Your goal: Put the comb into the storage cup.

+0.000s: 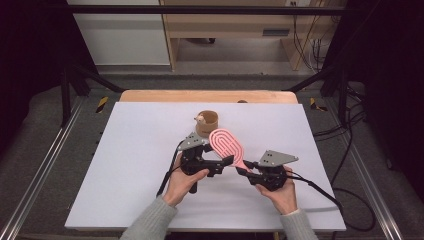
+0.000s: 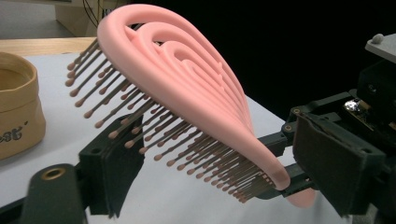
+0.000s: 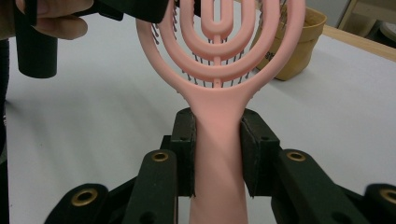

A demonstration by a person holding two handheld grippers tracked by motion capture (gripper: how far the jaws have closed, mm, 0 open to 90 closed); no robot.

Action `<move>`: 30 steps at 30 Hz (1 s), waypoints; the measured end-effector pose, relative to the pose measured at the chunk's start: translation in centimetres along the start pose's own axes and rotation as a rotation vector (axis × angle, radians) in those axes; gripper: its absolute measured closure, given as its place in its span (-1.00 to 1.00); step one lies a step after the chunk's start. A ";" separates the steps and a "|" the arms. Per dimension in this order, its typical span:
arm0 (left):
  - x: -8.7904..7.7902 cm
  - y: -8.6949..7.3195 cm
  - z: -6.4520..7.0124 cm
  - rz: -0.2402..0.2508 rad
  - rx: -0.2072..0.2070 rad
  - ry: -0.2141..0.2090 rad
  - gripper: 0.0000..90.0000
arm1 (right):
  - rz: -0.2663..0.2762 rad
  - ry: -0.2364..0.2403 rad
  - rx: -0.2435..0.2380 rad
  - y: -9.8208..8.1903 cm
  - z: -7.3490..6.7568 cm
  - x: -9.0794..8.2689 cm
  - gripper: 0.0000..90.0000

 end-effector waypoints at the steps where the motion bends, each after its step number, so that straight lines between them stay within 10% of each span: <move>1: 0.0 0.0 0.0 0.000 0.000 0.000 -0.58 | 0.000 0.000 0.000 0.0 0.0 0.0 0.55; 30: 0.1 0.2 0.0 0.012 -0.062 -0.006 -0.06 | 0.017 0.006 -0.025 0.1 -0.2 0.2 0.55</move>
Point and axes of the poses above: each handheld gripper's, and its own axes: x roughly forward along the jaws, y roughly out of its top, z roughly to its right, the point moved 8 cm from there along x, roughly forward along the jaws, and after that the axes turned 14 degrees about x, right-handed, at the moved point
